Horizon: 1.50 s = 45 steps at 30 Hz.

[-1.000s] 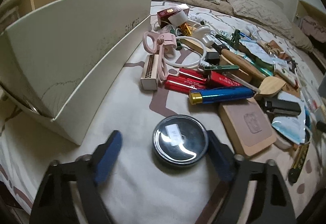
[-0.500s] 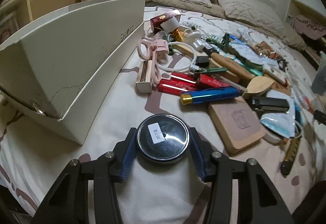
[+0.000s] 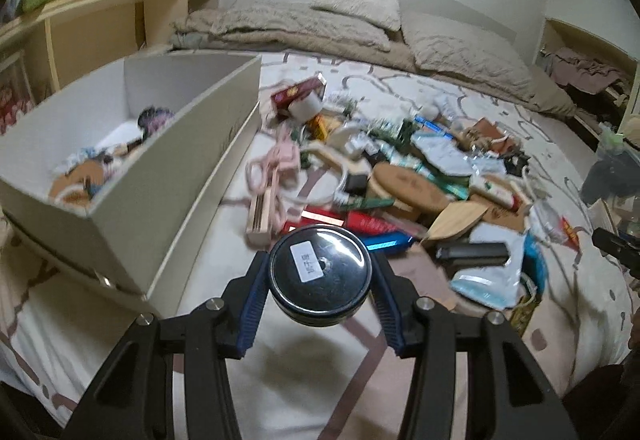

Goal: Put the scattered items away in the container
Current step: 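Lift the black tin with the left gripper while the right gripper lifts the tissue pack toward the box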

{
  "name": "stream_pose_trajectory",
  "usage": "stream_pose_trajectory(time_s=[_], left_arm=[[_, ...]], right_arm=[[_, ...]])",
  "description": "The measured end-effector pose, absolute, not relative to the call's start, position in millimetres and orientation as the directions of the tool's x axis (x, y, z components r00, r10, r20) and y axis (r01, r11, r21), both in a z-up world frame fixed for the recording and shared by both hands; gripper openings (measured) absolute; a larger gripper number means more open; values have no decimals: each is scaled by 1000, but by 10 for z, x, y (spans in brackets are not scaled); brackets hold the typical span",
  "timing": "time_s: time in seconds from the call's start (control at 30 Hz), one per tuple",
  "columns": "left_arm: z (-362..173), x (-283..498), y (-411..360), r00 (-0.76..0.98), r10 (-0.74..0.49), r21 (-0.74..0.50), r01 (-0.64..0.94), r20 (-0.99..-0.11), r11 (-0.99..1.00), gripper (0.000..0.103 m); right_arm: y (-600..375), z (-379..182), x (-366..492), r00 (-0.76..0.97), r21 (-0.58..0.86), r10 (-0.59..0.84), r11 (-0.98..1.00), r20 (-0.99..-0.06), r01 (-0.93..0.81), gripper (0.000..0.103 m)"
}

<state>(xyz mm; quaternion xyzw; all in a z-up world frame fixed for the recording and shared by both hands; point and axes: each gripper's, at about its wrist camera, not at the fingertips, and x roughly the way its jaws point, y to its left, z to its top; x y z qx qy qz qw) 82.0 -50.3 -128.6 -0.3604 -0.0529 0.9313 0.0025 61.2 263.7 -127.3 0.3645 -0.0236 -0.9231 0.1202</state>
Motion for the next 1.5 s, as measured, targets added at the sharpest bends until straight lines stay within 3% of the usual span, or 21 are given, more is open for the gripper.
stream_pose_trajectory(time_s=[0.73, 1.5], left_arm=[[-227, 553, -634, -845, 100, -122, -42, -526, -992, 50], [136, 442, -1623, -880, 59, -69, -30, -472, -997, 50]], right_arm=[[2126, -413, 448, -792, 163, -345, -938, -503, 305, 75], [1079, -156, 145, -720, 218, -499, -865, -483, 453, 75]])
